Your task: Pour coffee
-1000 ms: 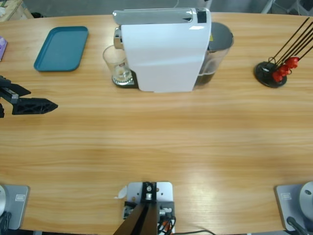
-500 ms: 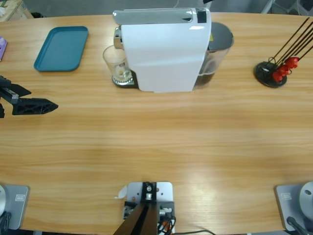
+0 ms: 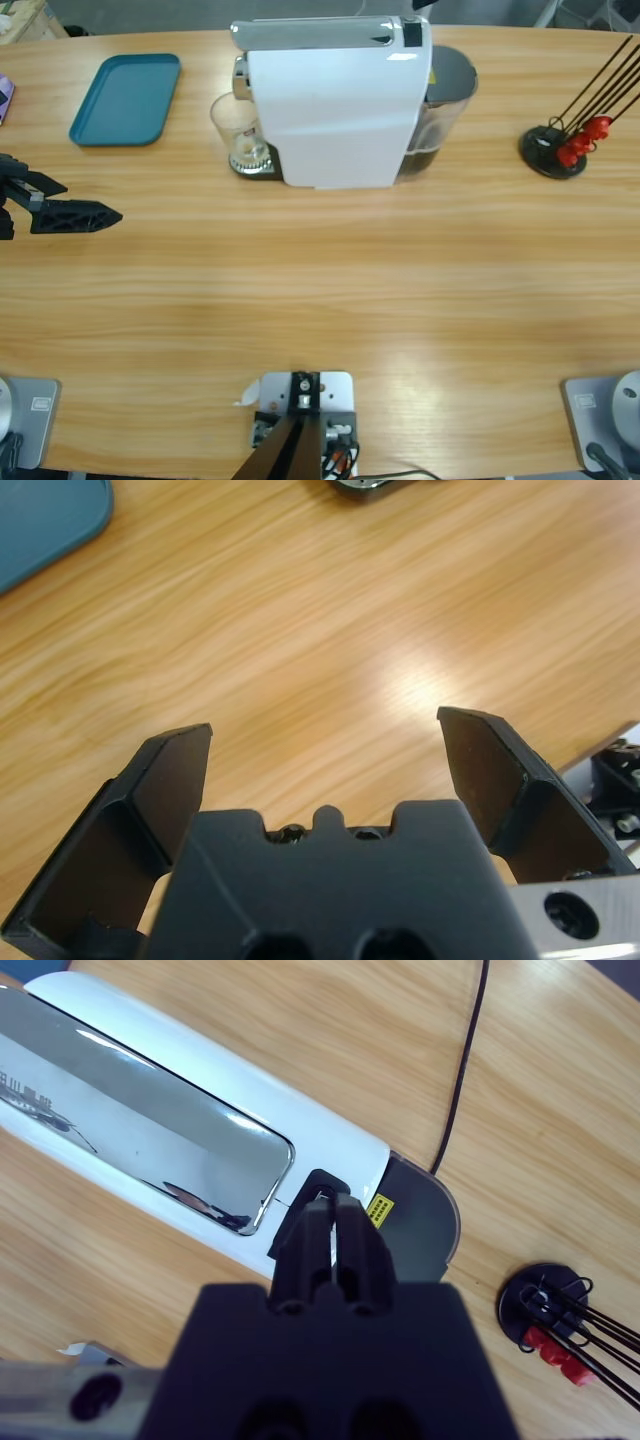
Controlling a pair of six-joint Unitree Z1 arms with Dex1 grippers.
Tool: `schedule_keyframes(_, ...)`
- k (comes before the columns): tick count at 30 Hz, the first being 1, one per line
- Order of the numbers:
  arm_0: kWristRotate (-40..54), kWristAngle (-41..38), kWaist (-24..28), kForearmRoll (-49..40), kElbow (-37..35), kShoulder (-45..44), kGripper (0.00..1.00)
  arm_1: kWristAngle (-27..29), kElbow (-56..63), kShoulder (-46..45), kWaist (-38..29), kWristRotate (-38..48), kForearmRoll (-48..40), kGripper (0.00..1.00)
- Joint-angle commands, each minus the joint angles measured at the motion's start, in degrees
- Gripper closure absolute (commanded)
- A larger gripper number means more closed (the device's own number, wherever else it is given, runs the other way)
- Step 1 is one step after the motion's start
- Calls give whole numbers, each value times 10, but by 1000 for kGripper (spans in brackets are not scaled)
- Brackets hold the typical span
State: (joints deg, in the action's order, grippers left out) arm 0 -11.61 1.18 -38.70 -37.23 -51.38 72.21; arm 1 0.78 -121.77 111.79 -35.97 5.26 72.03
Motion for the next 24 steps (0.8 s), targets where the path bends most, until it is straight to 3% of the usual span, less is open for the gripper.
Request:
schedule_keyframes(1,6,-6,-5,7,24,17,13,-11,19,32,-6,-7,-7,1000)
schedule_keyframes(17,7,-6,-5,8,24,20,13,-11,37,35,-5,-8,-17,1000)
schedule_keyframes(24,7,-6,-5,8,26,20,13,-11,107,6,-9,-5,-39,1000)
